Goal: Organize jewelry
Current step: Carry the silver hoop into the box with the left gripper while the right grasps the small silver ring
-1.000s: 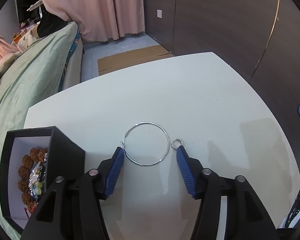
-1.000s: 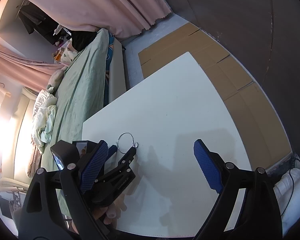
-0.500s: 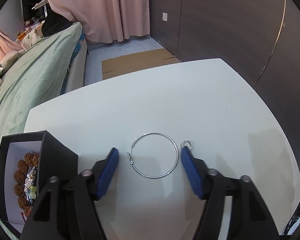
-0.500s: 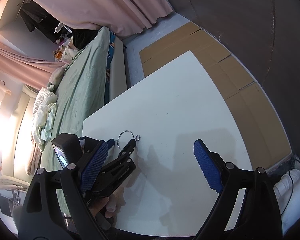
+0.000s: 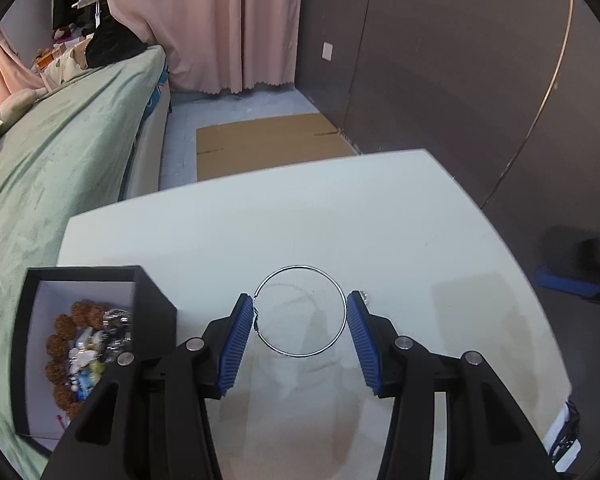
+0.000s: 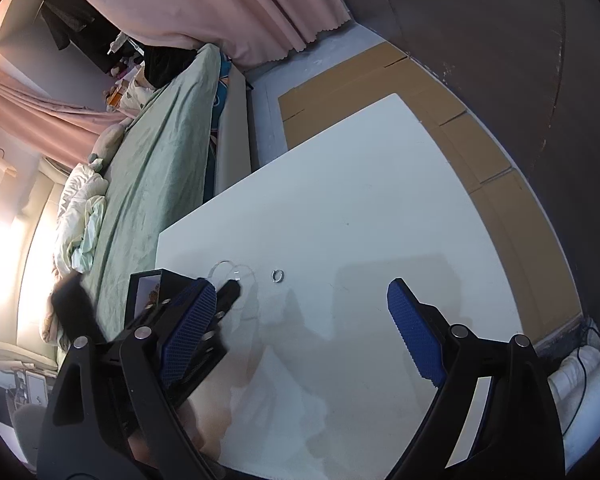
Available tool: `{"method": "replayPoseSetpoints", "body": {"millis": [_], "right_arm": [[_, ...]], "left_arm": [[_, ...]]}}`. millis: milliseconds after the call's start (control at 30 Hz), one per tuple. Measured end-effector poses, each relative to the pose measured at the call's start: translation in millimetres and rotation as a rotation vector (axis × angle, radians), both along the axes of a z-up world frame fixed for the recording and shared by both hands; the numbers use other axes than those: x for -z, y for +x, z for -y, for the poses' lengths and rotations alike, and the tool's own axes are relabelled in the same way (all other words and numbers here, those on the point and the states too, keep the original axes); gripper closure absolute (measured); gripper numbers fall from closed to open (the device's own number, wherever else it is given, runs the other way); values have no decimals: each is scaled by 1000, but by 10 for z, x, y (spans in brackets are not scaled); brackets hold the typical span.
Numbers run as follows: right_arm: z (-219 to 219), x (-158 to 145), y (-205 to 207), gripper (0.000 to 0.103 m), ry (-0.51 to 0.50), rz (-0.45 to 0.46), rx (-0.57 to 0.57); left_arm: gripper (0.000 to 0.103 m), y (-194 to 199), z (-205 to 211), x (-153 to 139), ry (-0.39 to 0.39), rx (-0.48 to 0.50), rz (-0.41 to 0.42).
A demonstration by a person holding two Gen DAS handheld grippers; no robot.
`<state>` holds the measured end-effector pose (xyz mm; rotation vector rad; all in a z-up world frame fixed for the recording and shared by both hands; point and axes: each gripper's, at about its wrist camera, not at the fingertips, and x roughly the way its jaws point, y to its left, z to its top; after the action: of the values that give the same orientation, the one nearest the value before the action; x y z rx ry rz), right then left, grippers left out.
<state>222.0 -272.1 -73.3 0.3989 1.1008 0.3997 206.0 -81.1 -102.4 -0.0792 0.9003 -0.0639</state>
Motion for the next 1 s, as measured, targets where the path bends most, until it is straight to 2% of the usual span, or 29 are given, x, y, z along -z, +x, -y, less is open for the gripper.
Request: {"method": "replayPoseSetpoints", "body": {"millis": [67,100,200,467,700,1000], "right_arm": [[-64,22,17,18,-8,1,-8],[-100,34,30,26,-10,0,-14],[-214,95,68,39,-9,-19,-40],[-456,241,161,57,-39,-53,-57],[-683,326,211,67,-82,-57,-86],[-929,475,284,70,-225,-42,-98]], "left_arm": [[56,-59,-40,-84,-14,-2,17],[56,-93,-75,-134,-24,-7,27],[56,-178,-201,-247,-55,-23,48],[56,-304,-485,-393,-94,-68,70],[56,-417,-733,-485,-122,-96,81],[56,-558,-1056,-562,-152,-139,92]]}}
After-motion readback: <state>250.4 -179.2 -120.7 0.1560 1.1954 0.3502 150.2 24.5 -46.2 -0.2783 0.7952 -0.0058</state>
